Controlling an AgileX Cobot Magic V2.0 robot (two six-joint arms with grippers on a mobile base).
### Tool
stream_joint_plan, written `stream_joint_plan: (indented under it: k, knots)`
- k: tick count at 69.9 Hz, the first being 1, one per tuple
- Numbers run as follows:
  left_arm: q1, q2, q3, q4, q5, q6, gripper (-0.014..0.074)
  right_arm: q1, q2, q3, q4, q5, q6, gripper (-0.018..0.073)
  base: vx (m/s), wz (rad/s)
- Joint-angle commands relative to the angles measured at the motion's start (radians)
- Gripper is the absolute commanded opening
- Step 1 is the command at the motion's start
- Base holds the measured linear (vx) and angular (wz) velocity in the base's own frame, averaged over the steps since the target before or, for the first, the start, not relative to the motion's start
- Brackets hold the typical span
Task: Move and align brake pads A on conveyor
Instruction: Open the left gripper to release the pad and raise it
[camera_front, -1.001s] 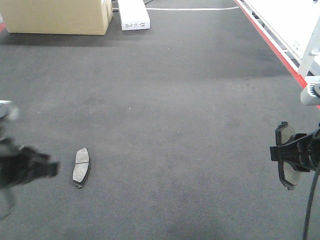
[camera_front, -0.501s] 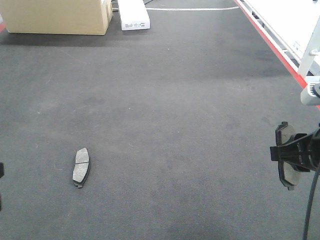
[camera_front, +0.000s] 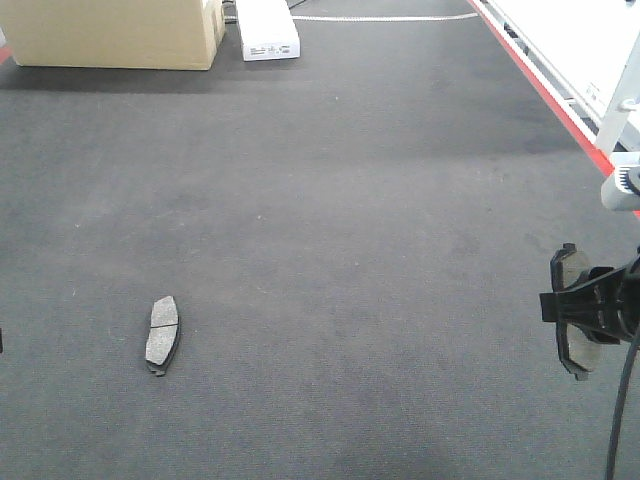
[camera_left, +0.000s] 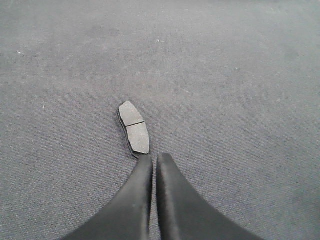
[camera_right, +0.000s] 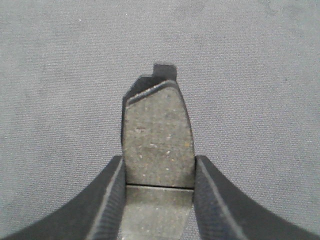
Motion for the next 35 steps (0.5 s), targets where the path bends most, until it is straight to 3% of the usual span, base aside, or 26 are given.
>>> stream_joint_plan:
  k: [1,35]
  knots:
    - [-0.006,0.0,-0.024,-0.003,-0.06,0.0,-0.0006,-0.004,-0.018,-0.03,0.0,-0.066,-0.001,0.0004,0.0,0.0]
    - [-0.006,0.0,-0.024,-0.003,-0.06,0.0,-0.0006,-0.004,-0.018,-0.03,0.001,-0.091,-0.002,0.0004,0.0,0.0]
